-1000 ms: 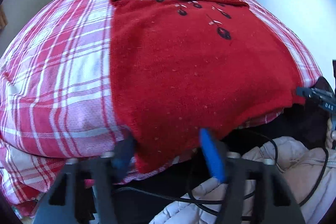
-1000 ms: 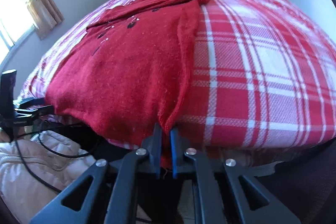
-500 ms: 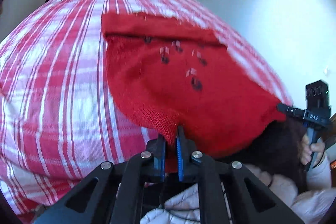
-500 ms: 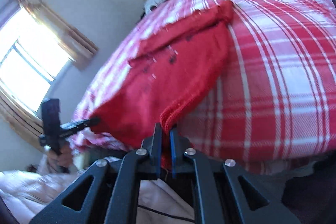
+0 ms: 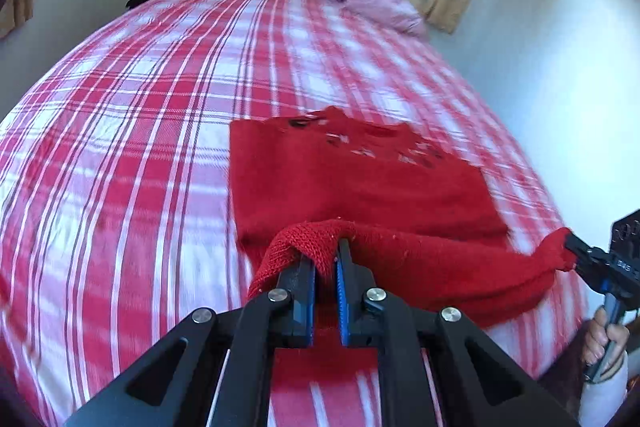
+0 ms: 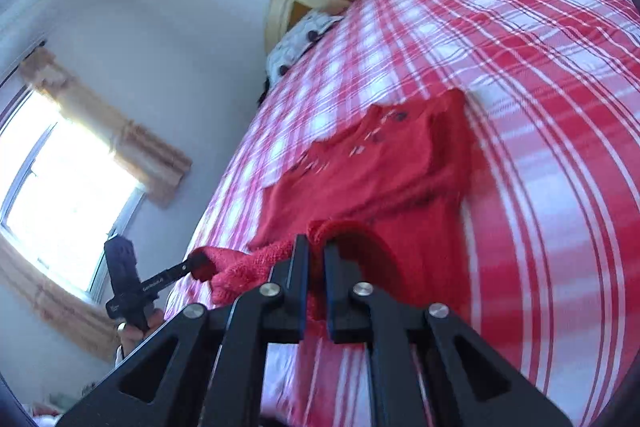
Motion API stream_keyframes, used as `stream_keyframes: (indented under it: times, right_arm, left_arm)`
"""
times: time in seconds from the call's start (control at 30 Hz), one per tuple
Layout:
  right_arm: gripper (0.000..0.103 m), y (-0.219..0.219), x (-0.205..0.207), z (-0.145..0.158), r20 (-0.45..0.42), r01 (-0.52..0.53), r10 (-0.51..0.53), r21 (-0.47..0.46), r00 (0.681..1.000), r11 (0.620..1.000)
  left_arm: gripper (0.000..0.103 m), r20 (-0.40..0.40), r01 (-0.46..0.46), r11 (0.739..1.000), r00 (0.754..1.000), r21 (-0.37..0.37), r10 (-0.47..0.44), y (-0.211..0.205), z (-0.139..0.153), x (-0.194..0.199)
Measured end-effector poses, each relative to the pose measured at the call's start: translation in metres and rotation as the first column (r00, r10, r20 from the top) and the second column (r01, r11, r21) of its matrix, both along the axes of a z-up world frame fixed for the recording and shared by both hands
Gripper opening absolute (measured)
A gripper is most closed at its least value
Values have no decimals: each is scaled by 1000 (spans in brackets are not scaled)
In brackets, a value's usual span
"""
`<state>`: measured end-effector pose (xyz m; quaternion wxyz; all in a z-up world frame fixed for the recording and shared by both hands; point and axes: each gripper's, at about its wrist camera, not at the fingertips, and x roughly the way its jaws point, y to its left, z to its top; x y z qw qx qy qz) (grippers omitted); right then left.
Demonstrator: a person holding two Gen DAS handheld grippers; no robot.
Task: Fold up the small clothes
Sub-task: 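Lift the hem and fold it toward the collar with both tools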
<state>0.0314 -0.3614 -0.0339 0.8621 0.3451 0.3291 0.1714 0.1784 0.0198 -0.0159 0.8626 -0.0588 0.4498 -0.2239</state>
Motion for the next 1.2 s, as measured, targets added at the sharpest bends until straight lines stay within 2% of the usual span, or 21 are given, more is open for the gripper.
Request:
stream_keyframes:
  times: [0.07, 0.1, 0.13, 0.17, 0.2, 0.23, 0.3, 0.33, 0.4, 0.47, 0.53, 0.6, 0.7, 0.87, 0.97, 1.0, 1.03, 1.1, 1.2]
  right_arm:
    - [15, -7, 28, -11, -27, 29, -29, -8, 999, 1000]
    - [26, -12, 43, -20, -49, 62, -63, -21, 997, 998]
    - [48, -17, 51, -24, -63, 83, -84, -19, 994, 996]
    - [59, -26, 59, -30, -70, 123, -122, 11, 990, 992]
    - [75, -36, 62, -32, -57, 154, -152, 42, 987, 987]
    - [82, -43, 59, -32, -30, 185, -183, 72, 983, 980]
    - [87, -51, 50, -25, 20, 215, -217, 69, 976, 974]
    - [87, -52, 46, -21, 30, 218, -218, 22, 975, 976]
    - [87, -43, 37, -13, 49, 202, -198, -128, 979, 971]
    - [84, -28, 27, -7, 60, 164, -153, -283, 986, 945]
    - [67, -5, 21, -4, 68, 112, -90, -452, 994, 885]
    - [59, 6, 21, -10, 52, 61, -41, -496, 998, 866]
    - [58, 11, 31, -24, 20, -8, 19, -436, 1000, 900]
    - [58, 29, 50, -39, -34, -83, 75, -412, 997, 908]
    - [57, 40, 56, -43, -74, -89, 61, -465, 995, 881]
    - [36, 42, 59, -44, -80, -97, 67, -475, 995, 874]
    - [11, 43, 62, -44, -95, -112, 76, -477, 993, 872]
    - [12, 42, 73, -43, -138, -146, 92, -451, 986, 881]
    - [12, 26, 89, -28, -129, -153, 117, -313, 985, 938]
  left_arm:
    - [9, -28, -45, 999, 999, 31, 46, 0, -15, 31]
    - [9, -38, -53, 998, 998, 42, 54, 1, -19, 42]
    - [9, -67, -46, 998, 997, 39, 48, 4, -25, 56]
    - [9, -96, -37, 999, 995, 25, 39, 8, -28, 62]
    - [9, -133, -27, 1000, 991, -6, 26, 14, -31, 70]
    - [9, -151, -13, 999, 989, -34, 7, 19, -31, 73]
    - [10, -155, 38, 997, 987, -69, -48, 26, -29, 72]
    - [10, -138, 85, 994, 986, -67, -93, 28, -27, 67]
    - [10, -105, 142, 989, 984, -49, -146, 32, -23, 57]
    - [11, -80, 209, 976, 974, -56, -213, 36, -23, 44]
    - [11, -81, 252, 967, 964, -43, -255, 34, -27, 37]
    - [11, -82, 270, 963, 959, -22, -271, 29, -30, 36]
    - [11, -79, 241, 970, 967, -24, -242, 15, -27, 50]
    - [11, -77, 193, 980, 977, -51, -196, -3, -19, 81]
    - [11, -115, 166, 984, 978, -64, -172, -8, -24, 99]
    - [11, -132, 158, 985, 977, -76, -167, -8, -26, 103]
    - [11, -149, 151, 984, 975, -91, -164, -8, -27, 106]
    - [11, -149, 158, 982, 974, -103, -173, -9, -24, 109]
    - [11, -127, 157, 979, 977, -129, -173, -8, -14, 117]
